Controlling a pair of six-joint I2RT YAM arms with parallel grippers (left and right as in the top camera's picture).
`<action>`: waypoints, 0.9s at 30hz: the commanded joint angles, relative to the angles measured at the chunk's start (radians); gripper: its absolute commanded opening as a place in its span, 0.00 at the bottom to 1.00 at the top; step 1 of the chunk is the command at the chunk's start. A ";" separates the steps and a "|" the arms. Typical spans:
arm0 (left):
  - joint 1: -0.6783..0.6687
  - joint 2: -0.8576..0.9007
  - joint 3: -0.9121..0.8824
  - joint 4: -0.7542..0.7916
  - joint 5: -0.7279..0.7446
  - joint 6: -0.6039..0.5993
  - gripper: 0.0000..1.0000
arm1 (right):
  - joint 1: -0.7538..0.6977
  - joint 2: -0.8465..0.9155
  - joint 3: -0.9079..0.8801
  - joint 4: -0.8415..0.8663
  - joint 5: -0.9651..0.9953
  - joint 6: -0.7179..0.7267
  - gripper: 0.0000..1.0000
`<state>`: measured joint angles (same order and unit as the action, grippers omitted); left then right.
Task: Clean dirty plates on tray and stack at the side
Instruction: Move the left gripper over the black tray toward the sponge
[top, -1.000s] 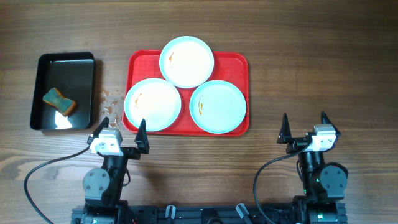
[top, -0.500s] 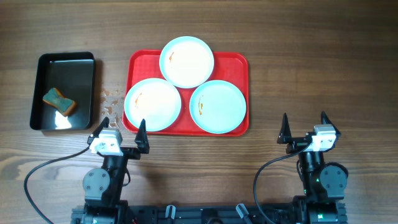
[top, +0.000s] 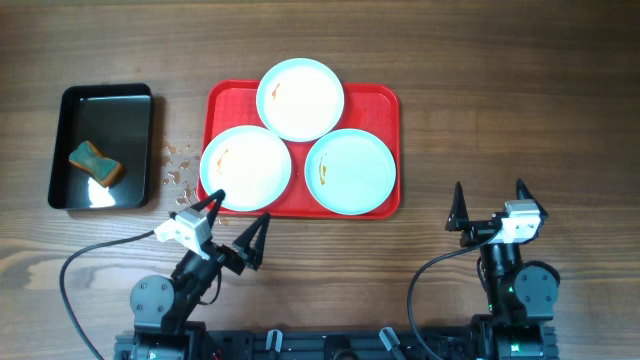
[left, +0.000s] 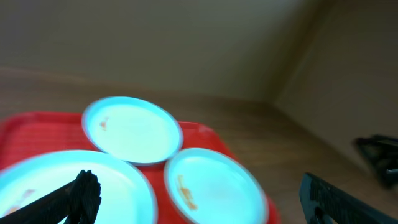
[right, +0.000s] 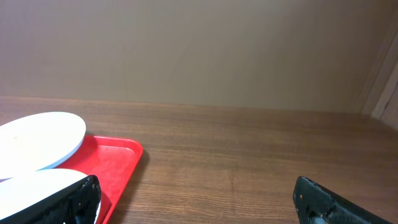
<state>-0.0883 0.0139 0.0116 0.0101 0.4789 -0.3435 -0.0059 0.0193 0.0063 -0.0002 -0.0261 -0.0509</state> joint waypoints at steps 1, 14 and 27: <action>0.005 -0.006 -0.006 0.011 0.101 -0.143 1.00 | -0.005 0.000 -0.001 0.002 -0.019 -0.009 1.00; 0.006 0.039 0.169 0.101 -0.025 -0.094 1.00 | -0.005 0.000 -0.001 0.002 -0.019 -0.009 1.00; 0.006 0.670 0.754 -0.611 -0.267 0.074 1.00 | -0.005 0.000 -0.001 0.002 -0.020 -0.009 1.00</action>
<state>-0.0883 0.5644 0.6575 -0.5720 0.2203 -0.3149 -0.0059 0.0204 0.0063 -0.0010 -0.0265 -0.0509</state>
